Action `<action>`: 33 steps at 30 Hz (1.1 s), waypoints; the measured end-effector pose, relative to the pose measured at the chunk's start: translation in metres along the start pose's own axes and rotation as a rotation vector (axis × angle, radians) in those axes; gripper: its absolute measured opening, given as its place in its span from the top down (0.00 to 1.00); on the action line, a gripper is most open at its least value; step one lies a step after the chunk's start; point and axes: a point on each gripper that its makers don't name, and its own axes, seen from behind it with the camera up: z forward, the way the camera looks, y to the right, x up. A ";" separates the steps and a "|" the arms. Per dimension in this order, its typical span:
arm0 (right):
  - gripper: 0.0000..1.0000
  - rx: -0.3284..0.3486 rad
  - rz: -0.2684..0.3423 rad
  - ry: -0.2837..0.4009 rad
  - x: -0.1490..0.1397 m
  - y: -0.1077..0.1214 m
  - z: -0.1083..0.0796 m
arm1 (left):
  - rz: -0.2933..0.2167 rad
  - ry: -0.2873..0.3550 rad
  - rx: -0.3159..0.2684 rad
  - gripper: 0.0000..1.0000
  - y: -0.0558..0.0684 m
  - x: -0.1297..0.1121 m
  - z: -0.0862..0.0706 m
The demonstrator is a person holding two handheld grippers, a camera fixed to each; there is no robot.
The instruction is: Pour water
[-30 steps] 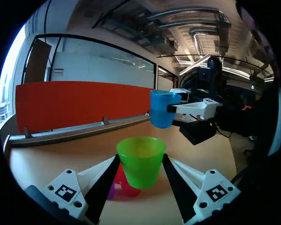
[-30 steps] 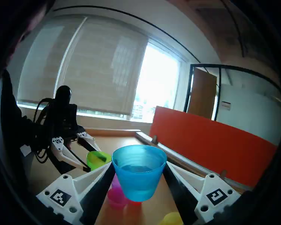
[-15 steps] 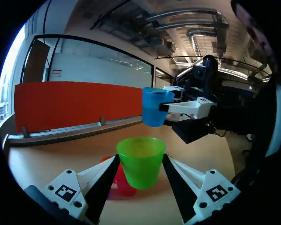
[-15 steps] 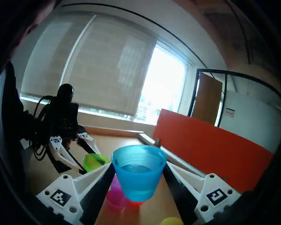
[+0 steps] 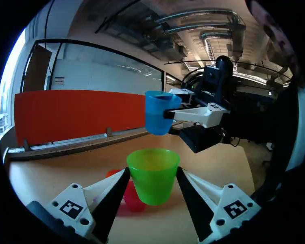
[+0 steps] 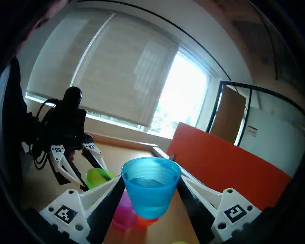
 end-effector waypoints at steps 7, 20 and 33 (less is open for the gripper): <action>0.11 0.011 -0.034 0.000 0.002 -0.002 0.003 | -0.001 0.003 -0.004 0.17 0.002 -0.002 -0.001; 0.11 0.038 -0.093 0.005 0.008 -0.005 0.011 | 0.010 0.013 -0.021 0.17 0.008 -0.002 -0.003; 0.11 0.064 -0.144 0.007 0.012 -0.010 0.017 | 0.037 0.024 -0.034 0.17 0.014 -0.003 -0.003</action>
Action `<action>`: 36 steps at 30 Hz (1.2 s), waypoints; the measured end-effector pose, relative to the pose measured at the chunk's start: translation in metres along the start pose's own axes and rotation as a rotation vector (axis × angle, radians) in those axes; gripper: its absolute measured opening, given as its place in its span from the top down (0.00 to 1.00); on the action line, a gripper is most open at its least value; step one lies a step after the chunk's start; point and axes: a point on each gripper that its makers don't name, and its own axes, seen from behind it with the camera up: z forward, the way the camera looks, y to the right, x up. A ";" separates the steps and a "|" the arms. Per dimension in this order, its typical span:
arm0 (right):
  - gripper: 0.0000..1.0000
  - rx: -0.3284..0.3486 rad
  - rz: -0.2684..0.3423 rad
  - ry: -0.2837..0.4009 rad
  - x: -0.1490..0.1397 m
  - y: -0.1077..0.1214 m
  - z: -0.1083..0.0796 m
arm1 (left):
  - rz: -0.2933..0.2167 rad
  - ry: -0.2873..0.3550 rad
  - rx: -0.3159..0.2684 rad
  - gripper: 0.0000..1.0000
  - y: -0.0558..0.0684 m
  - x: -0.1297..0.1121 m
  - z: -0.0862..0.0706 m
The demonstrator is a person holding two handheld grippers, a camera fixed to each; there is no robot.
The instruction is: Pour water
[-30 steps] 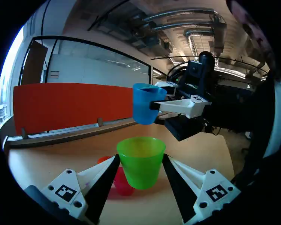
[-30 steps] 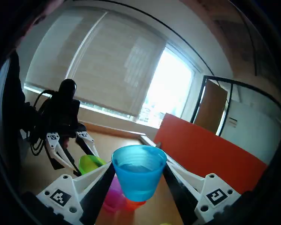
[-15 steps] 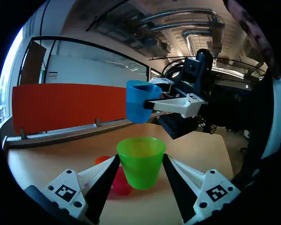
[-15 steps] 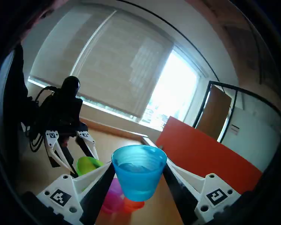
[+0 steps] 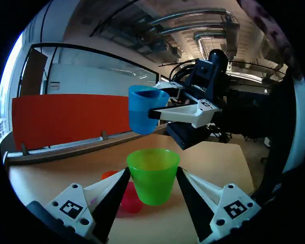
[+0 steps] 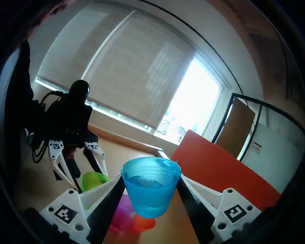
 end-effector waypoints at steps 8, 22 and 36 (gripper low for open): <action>0.11 0.008 -0.035 -0.003 0.002 -0.002 0.003 | 0.011 0.009 -0.002 0.17 0.001 0.002 0.000; 0.11 0.011 -0.084 -0.005 0.005 0.002 0.005 | 0.013 0.010 -0.006 0.17 0.002 0.003 -0.001; 0.11 0.007 -0.145 -0.015 0.006 0.005 0.005 | 0.022 0.013 -0.013 0.17 0.005 0.004 0.000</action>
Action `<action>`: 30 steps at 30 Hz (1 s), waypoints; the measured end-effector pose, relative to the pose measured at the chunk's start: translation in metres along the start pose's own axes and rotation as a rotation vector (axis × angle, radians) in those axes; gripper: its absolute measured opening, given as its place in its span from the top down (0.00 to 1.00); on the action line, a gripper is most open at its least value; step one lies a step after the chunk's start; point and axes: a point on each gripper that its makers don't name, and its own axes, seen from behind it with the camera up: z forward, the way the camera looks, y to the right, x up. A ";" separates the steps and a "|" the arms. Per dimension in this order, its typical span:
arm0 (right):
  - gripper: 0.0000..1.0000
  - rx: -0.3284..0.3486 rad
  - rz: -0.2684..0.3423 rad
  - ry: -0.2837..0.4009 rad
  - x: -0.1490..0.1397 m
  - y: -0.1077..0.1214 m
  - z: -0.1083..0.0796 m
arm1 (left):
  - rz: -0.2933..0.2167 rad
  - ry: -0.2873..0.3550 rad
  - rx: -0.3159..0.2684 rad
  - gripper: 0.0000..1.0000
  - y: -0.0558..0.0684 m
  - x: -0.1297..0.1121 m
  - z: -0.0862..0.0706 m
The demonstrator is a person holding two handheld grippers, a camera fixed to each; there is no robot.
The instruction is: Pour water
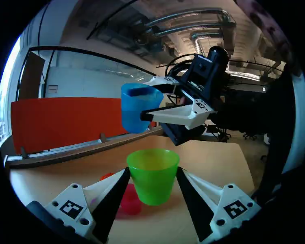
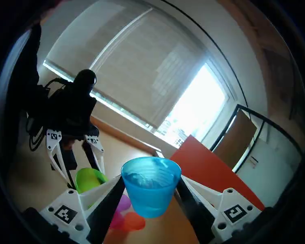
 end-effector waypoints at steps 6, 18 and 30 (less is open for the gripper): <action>0.11 -0.004 -0.024 0.003 0.002 0.001 0.000 | 0.002 0.001 -0.003 0.17 0.001 0.001 0.000; 0.11 -0.007 -0.080 -0.003 0.004 0.001 0.000 | 0.009 0.005 -0.006 0.17 0.003 0.002 0.001; 0.11 -0.010 -0.134 -0.009 0.006 0.001 0.001 | 0.014 0.003 -0.010 0.17 0.004 0.001 0.003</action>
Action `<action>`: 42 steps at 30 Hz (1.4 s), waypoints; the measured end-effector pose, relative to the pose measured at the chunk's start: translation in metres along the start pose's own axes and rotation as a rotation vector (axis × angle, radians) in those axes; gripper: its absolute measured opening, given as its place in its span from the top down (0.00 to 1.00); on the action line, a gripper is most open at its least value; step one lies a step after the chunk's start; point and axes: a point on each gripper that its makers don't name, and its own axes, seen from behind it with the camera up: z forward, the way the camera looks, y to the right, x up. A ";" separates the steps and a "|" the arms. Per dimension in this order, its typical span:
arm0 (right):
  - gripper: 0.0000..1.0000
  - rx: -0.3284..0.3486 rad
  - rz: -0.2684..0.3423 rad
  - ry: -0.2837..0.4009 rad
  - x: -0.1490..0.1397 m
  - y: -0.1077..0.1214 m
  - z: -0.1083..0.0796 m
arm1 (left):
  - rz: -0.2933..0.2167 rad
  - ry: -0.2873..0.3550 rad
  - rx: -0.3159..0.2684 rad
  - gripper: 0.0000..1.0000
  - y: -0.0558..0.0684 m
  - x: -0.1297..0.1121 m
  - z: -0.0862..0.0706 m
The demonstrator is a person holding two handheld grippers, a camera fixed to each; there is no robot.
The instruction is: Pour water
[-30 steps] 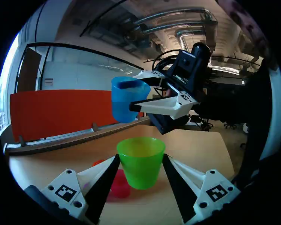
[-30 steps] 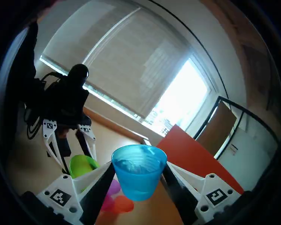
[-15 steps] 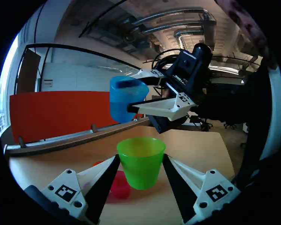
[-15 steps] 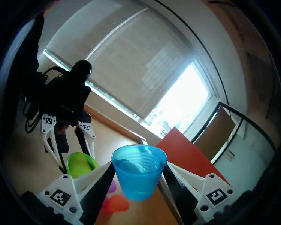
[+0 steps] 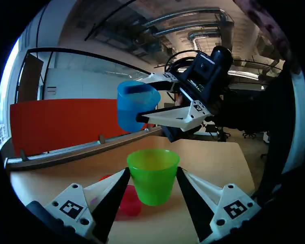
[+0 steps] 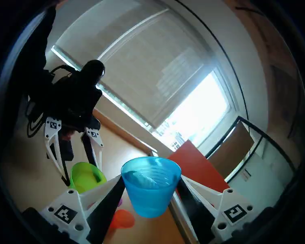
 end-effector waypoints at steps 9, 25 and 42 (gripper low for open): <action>0.11 -0.003 -0.033 -0.008 0.000 0.002 0.001 | 0.004 0.003 -0.005 0.17 0.002 0.002 0.000; 0.11 -0.001 -0.085 -0.011 0.002 0.001 0.000 | 0.005 0.013 -0.003 0.17 0.001 0.005 -0.001; 0.11 0.002 -0.149 -0.017 0.006 0.000 0.000 | 0.012 0.014 -0.001 0.17 0.001 0.007 -0.003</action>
